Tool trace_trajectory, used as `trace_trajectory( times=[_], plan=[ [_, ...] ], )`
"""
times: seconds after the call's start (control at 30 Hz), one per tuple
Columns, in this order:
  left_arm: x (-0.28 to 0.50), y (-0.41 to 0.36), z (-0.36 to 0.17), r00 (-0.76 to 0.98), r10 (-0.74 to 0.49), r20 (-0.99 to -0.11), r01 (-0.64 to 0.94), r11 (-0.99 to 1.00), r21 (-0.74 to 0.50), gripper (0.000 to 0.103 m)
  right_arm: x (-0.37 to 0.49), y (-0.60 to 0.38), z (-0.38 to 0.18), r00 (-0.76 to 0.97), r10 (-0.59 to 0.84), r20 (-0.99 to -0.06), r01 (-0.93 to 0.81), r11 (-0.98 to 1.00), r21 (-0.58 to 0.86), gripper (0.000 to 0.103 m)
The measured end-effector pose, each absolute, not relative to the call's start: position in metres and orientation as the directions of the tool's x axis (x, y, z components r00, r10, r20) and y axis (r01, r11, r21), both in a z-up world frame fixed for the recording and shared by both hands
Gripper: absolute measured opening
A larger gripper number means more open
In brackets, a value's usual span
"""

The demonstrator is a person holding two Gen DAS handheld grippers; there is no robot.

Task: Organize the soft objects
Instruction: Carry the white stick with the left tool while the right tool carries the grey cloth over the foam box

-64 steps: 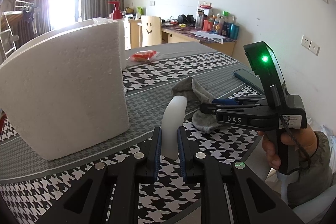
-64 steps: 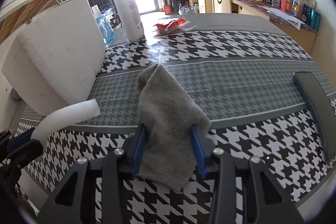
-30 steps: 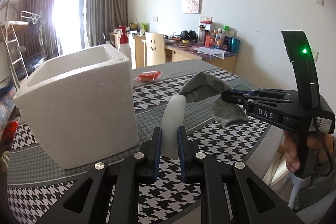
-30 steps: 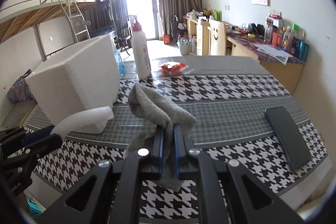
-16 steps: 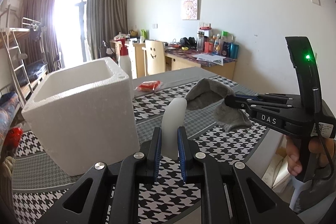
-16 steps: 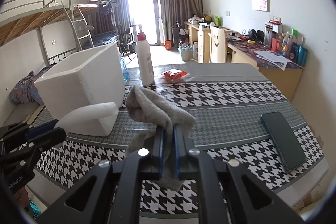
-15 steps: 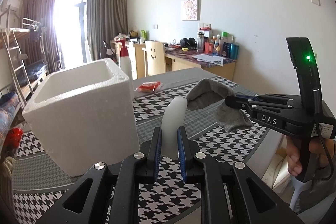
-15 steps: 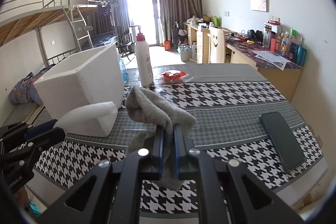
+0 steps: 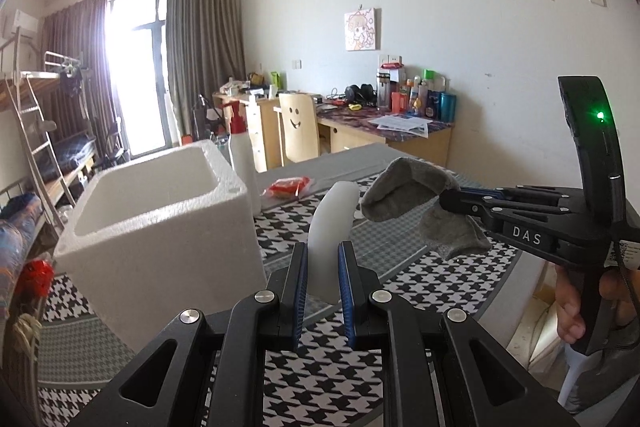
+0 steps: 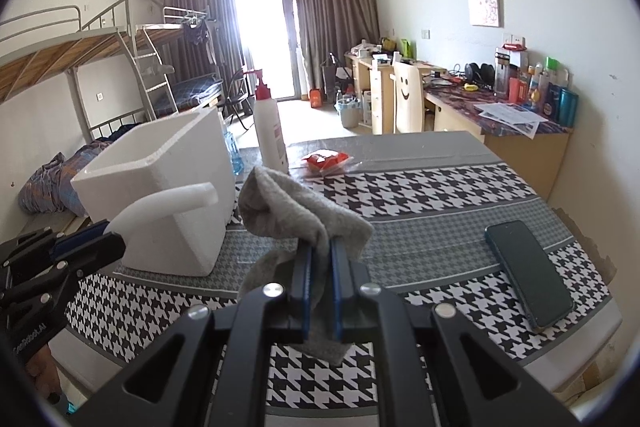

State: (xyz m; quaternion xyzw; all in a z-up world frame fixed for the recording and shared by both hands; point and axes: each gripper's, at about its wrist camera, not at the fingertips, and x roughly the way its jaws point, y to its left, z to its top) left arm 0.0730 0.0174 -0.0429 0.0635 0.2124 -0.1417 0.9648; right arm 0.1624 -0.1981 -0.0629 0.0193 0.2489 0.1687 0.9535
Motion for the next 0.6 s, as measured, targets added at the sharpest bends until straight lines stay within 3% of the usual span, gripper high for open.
trace_trajectory(
  times=[0.6],
  plan=[
    [0.088, 0.014, -0.018, 0.907, -0.220, -0.360, 0.265, 0.961, 0.082, 0.016, 0.171, -0.207, -0.041, 0.842, 0.340, -0.418, -0.311, 0.940, 0.139, 0.011]
  ],
)
